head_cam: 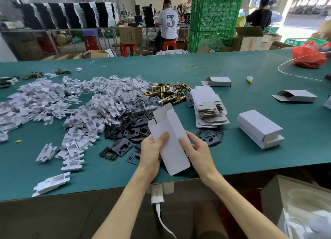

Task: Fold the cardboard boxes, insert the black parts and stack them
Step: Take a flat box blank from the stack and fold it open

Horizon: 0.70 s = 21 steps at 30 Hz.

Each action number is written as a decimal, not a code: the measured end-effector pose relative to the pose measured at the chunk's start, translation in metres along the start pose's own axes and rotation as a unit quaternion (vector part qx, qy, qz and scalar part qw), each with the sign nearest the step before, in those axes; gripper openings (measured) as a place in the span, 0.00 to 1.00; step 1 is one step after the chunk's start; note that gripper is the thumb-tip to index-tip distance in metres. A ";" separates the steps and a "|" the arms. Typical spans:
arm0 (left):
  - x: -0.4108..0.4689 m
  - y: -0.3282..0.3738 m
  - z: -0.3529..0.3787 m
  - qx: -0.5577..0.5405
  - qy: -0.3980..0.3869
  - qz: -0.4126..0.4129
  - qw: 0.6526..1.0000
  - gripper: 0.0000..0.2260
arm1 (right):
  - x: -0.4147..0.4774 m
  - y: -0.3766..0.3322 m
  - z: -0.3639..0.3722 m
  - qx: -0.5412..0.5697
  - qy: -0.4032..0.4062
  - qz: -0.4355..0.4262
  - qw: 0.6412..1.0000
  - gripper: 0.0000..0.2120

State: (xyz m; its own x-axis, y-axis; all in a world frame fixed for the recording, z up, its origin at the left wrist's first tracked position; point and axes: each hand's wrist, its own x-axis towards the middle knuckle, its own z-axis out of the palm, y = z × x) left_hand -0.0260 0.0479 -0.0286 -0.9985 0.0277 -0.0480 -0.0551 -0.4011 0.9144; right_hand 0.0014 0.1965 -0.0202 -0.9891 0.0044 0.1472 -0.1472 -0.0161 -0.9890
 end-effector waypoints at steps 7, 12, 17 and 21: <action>0.000 -0.001 0.003 0.048 -0.029 -0.020 0.998 0.15 | 0.012 0.002 -0.022 0.098 -0.014 0.076 0.992 0.14; 0.005 0.002 0.001 0.080 -0.027 -0.055 0.995 0.15 | 0.011 0.008 -0.021 0.069 0.004 0.050 0.996 0.12; 0.006 0.019 -0.014 0.152 -0.056 -0.078 0.984 0.12 | 0.009 0.006 -0.017 0.038 0.038 0.047 0.997 0.11; -0.002 0.022 -0.021 0.222 -0.103 -0.070 0.967 0.13 | 0.010 0.010 -0.018 0.028 0.020 0.054 0.998 0.14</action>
State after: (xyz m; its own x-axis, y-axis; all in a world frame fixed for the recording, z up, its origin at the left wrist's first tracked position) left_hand -0.0254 0.0197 -0.0170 -0.9566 0.2526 -0.1453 -0.1368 0.0510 0.9893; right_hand -0.0094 0.2143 -0.0286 -0.9985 0.0385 0.0381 -0.0409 -0.0753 -0.9963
